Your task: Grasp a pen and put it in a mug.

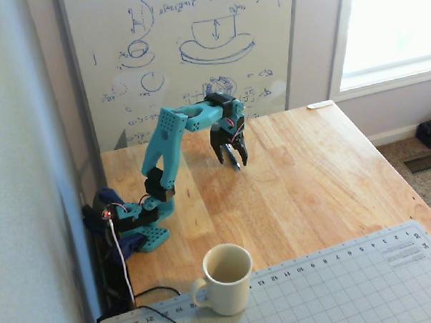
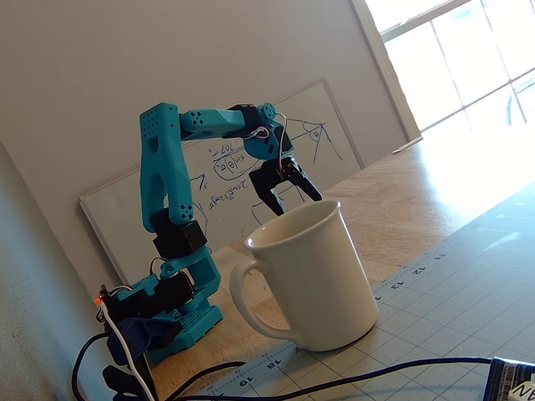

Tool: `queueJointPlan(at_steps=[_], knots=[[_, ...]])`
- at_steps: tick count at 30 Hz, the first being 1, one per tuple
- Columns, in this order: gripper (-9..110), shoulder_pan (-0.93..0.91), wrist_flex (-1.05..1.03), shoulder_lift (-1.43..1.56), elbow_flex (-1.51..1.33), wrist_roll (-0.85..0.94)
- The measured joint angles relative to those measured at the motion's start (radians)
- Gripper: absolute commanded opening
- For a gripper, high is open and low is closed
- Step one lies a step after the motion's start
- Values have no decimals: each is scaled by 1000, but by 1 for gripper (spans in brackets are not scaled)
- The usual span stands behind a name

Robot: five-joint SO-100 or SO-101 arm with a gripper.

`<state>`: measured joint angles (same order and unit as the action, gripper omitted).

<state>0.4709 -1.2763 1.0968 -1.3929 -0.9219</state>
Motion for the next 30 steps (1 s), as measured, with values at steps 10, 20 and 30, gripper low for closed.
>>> queueJointPlan(at_steps=[10, 20, 30], knots=[[8, 0, 8, -37, 3, 0], [0, -20, 8, -49, 21, -2], [0, -21, 8, -8, 5, -2]])
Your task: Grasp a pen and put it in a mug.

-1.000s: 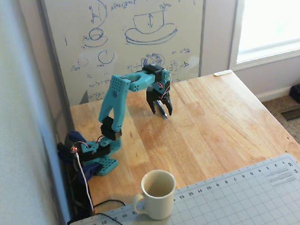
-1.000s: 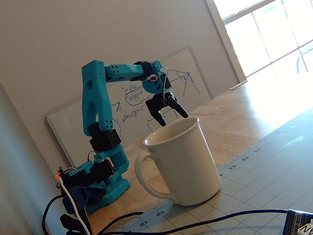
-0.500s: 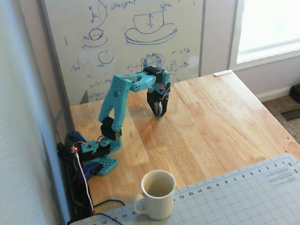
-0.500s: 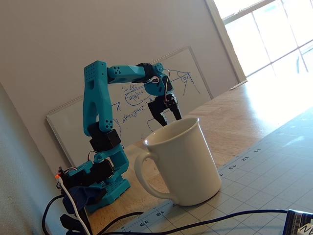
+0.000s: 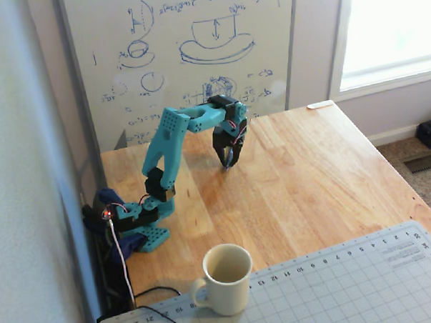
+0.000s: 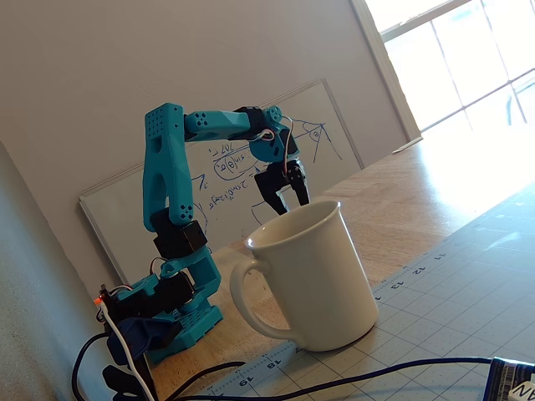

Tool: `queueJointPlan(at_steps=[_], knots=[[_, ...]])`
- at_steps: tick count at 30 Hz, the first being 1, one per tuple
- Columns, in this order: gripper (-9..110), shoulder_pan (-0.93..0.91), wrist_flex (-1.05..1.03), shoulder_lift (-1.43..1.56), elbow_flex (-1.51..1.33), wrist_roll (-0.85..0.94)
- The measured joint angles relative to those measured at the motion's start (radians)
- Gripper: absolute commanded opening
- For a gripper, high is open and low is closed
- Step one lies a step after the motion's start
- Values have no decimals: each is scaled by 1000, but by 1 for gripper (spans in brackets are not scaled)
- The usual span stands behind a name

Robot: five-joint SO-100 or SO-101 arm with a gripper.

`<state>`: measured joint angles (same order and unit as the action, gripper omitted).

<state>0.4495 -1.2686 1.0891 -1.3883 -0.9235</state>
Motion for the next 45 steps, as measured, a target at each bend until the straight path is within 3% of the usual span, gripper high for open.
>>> queueJointPlan(at_steps=[8, 17, 32, 45], knots=[[0, 0, -3, 235, -172, 192], [0, -54, -6, 491, -328, 664], [0, -265, -8, 787, -344, 1388], [0, -581, -8, 983, -344, 2048]])
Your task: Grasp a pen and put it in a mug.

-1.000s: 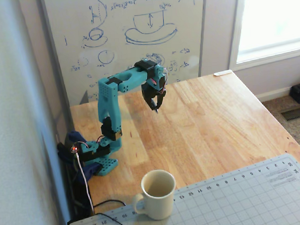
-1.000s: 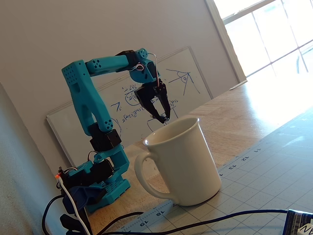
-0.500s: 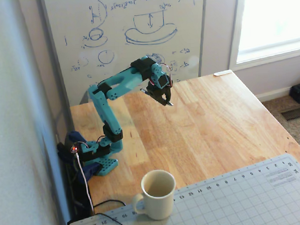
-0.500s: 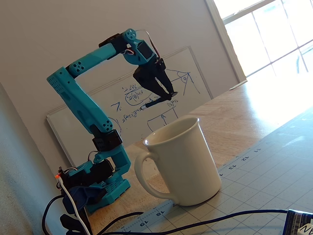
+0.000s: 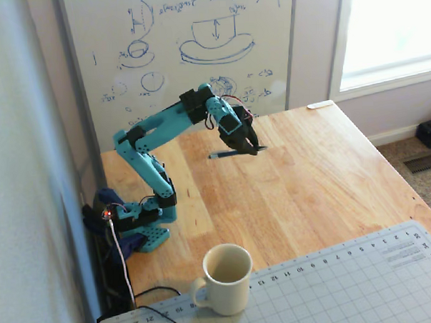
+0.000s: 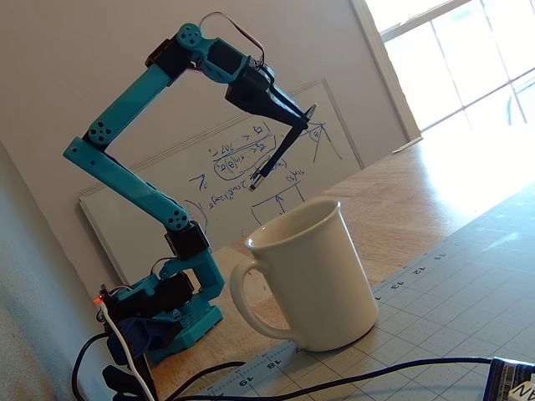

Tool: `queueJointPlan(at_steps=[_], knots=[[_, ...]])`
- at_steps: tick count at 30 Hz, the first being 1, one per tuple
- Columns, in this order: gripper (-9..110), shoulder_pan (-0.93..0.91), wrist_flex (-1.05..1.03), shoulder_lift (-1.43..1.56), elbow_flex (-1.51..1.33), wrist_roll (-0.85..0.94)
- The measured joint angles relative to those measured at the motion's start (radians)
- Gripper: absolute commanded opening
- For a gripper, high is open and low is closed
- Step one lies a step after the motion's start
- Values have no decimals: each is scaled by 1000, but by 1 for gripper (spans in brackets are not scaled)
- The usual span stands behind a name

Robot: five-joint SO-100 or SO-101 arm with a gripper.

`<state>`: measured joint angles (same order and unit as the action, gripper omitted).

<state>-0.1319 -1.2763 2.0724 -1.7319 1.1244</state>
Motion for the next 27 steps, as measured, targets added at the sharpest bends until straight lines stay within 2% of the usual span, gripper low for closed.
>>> queueJointPlan(at_steps=[5, 13, 22, 27], knots=[[0, -170, 37, 104, 0, 221], [0, -434, 221, 273, 0, 491], [0, -696, 374, 350, 0, 664], [0, -827, 413, 353, 0, 701]])
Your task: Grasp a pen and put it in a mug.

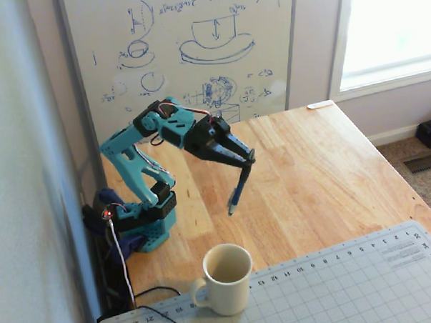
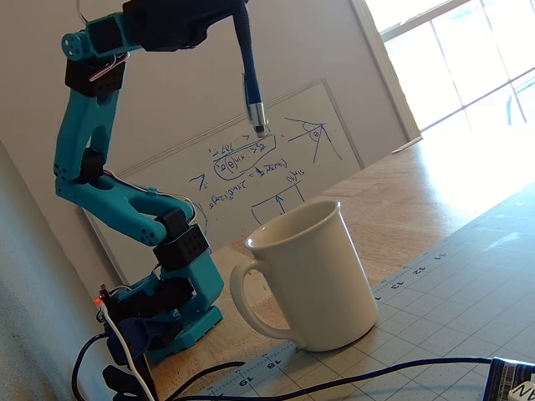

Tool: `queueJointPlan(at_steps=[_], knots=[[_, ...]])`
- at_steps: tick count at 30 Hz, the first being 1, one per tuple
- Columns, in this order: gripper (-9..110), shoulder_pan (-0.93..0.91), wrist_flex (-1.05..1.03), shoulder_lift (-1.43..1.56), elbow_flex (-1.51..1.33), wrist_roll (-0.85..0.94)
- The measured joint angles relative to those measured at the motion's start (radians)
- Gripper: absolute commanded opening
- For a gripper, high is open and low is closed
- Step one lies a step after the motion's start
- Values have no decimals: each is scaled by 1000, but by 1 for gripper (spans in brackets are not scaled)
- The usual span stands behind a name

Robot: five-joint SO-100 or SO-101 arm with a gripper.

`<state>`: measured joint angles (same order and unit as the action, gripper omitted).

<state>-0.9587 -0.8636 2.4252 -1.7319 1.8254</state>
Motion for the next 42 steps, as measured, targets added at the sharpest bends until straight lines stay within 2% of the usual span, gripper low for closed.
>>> queueJointPlan(at_steps=[6, 11, 24, 34, 42], knots=[[0, -114, 8, 0, -20, 2], [0, -150, 34, 0, -150, 2], [0, -158, 321, 0, -518, 2], [1, -158, 403, 0, -627, 2], [11, -158, 407, 0, -627, 2]])
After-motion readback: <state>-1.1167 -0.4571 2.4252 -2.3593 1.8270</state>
